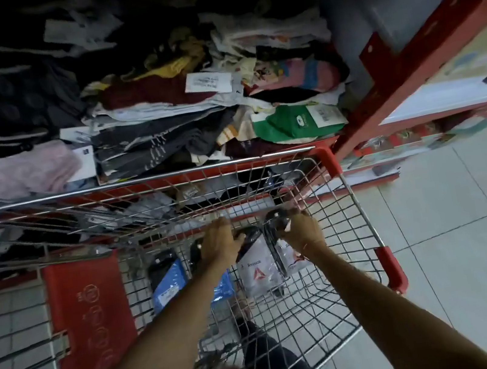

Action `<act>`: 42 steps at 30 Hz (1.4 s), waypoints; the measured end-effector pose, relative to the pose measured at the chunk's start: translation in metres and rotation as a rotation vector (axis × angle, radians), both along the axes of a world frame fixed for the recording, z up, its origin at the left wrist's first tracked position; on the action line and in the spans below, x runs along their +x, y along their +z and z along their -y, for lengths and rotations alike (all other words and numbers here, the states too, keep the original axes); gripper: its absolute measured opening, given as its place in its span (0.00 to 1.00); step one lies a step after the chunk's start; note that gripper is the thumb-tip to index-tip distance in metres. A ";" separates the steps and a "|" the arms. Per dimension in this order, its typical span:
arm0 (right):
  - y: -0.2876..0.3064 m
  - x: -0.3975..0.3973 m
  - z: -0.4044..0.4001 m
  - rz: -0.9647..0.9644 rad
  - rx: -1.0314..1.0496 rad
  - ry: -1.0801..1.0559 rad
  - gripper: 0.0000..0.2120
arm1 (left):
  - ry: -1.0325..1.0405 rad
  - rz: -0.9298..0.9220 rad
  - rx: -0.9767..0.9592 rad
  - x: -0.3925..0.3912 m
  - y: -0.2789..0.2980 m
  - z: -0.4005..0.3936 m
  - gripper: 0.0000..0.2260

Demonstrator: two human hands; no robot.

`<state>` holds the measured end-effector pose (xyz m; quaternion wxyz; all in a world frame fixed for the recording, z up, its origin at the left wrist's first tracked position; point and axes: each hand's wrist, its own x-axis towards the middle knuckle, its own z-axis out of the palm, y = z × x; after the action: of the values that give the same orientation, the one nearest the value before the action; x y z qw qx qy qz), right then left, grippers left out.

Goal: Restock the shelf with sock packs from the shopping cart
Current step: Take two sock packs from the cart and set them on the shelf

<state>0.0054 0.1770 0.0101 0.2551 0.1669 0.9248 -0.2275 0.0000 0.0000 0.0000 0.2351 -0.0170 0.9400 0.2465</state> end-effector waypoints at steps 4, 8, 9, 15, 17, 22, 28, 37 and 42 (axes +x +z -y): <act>-0.037 0.006 -0.014 0.177 0.069 -0.061 0.37 | 0.211 0.284 -0.010 0.003 -0.040 -0.020 0.23; -0.062 0.004 -0.016 0.148 0.046 -0.092 0.43 | 0.298 0.467 0.012 0.004 -0.069 -0.042 0.36; -0.068 0.002 -0.016 0.141 0.069 -0.090 0.45 | 0.341 0.488 0.012 0.005 -0.075 -0.050 0.41; -0.084 0.000 -0.014 0.111 0.092 -0.098 0.49 | 0.591 0.438 -0.031 0.013 -0.089 -0.080 0.62; -0.084 0.000 -0.014 0.093 0.111 -0.087 0.46 | 0.605 0.416 0.007 0.015 -0.091 -0.078 0.63; -0.072 0.006 -0.016 0.045 0.108 -0.127 0.42 | 0.607 0.413 0.080 0.016 -0.079 -0.062 0.56; -0.024 0.023 -0.016 -0.102 0.025 -0.198 0.39 | 0.540 0.324 0.135 0.016 -0.029 -0.040 0.41; 0.065 0.045 0.004 -0.406 -0.055 -0.134 0.46 | 0.536 0.015 0.182 0.027 0.061 0.006 0.40; 0.117 0.046 0.023 -0.584 -0.083 -0.113 0.43 | 0.591 -0.133 0.221 0.028 0.118 0.026 0.40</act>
<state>0.0519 0.1539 0.1274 -0.0280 0.1353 0.9381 -0.3175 0.0276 -0.0262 0.1179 0.0916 -0.2475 0.8753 0.4053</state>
